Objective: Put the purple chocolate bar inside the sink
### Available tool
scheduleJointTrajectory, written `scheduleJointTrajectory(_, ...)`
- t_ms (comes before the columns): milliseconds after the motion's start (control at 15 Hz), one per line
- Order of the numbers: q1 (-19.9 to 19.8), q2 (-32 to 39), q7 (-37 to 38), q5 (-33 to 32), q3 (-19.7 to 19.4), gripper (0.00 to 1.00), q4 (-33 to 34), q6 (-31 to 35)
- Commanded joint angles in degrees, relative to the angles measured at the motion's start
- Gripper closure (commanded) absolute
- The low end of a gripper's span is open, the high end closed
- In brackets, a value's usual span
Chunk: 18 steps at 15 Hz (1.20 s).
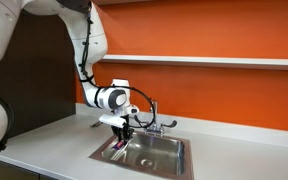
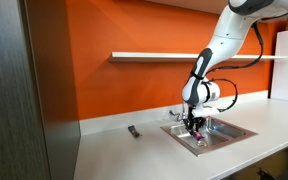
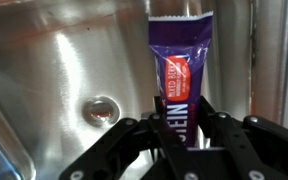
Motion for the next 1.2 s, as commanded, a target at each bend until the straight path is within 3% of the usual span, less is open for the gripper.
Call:
scheduleJointTrajectory(0, -4.1, 3.5, -3.9, 3.7, 2.2, 0.88, 3.2, 1.2)
scheduleJointTrajectory(733, -9.7, 17.6, -7.8, 5.6, 5.8, 0.88, 15.5, 0.0)
scheduleJointTrajectory(1133, -10.7, 24.6, -8.1, 4.8, 6.7, 0.88, 21.7, -1.0)
